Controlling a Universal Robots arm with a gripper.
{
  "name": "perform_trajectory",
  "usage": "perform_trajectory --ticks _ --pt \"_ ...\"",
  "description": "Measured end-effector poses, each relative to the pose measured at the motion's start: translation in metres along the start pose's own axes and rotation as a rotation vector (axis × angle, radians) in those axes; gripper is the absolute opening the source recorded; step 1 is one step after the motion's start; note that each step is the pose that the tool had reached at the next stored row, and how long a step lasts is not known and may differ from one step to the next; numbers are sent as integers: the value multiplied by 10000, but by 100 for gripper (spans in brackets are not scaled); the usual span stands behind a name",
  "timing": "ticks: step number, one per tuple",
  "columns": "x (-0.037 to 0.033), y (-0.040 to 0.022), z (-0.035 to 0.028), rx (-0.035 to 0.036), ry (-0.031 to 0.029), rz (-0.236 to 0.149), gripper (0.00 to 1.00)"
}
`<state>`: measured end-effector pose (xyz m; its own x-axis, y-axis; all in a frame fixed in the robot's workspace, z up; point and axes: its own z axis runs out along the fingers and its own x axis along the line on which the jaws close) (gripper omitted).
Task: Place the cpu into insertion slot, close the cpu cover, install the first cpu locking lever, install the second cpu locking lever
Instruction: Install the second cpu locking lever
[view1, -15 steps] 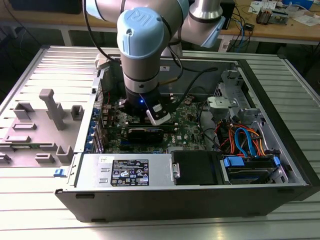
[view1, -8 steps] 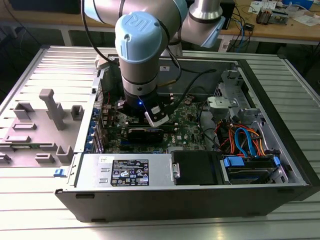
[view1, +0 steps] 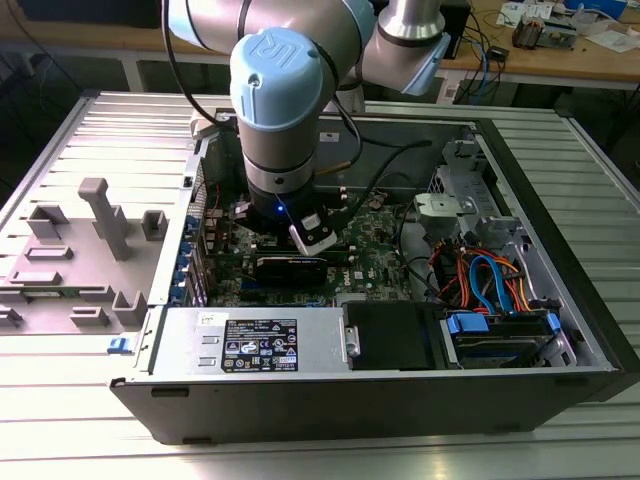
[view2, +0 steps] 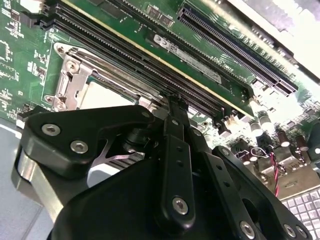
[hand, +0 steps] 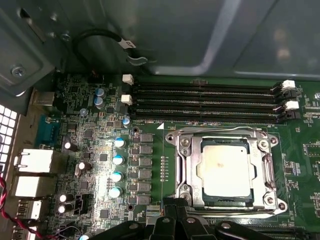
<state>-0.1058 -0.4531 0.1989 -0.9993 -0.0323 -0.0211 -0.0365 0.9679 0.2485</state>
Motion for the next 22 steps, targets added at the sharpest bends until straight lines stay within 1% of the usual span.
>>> perform_trajectory --ticks 7,8,9,10,12,15,18,19,20,22 --pt "23 -4 33 2 4 2 11" --pt "23 -4 35 15 2 2 11" --pt "23 -2 34 43 -1 3 11" --pt "23 0 24 48 -1 2 11" --pt "22 14 -39 56 1 2 11" --pt "21 33 -110 54 1 1 11" --pt "19 60 -214 53 1 2 11" --pt "19 76 -266 55 2 3 11" --pt "18 81 -284 57 4 3 11" --pt "18 81 -284 54 2 2 11"
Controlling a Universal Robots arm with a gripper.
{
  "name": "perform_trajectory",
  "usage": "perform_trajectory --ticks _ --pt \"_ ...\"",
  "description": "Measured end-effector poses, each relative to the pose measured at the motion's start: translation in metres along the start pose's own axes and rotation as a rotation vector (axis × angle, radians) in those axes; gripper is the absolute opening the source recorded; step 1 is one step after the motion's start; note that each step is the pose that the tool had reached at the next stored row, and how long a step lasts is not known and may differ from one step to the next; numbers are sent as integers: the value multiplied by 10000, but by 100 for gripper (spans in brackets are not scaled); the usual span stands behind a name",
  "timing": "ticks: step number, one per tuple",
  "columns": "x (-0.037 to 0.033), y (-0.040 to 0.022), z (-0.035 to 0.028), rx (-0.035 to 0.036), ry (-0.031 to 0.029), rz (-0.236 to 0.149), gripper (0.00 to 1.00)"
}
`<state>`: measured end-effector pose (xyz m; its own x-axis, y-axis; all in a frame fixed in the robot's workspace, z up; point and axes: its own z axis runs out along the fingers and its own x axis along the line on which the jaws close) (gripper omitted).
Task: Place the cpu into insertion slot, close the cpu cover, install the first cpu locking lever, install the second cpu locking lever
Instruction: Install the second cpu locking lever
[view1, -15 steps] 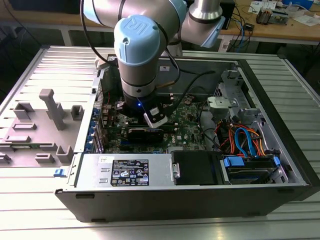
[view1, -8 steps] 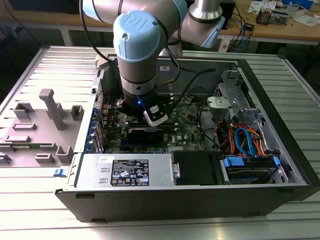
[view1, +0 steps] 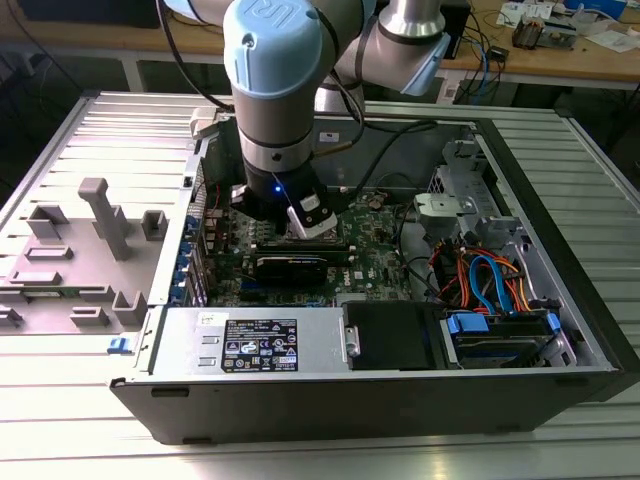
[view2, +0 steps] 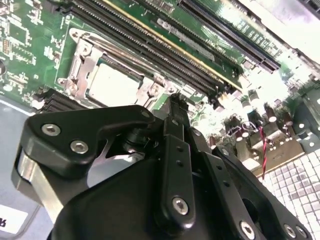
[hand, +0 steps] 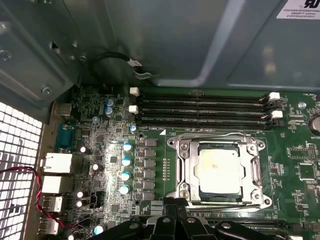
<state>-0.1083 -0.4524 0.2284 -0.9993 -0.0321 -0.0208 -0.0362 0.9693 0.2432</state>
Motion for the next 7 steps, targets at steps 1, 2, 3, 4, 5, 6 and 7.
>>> perform_trajectory --ticks 1,2,3,4,5,6,7 --pt "0 0 0 -1 2 0 11" --pt "0 0 0 -1 3 1 11" --pt "0 0 0 0 5 2 11" --pt "0 0 0 0 6 2 11" --pt "0 0 0 0 7 1 11" --pt "0 0 0 0 8 2 11" --pt "0 0 0 -1 9 2 11"
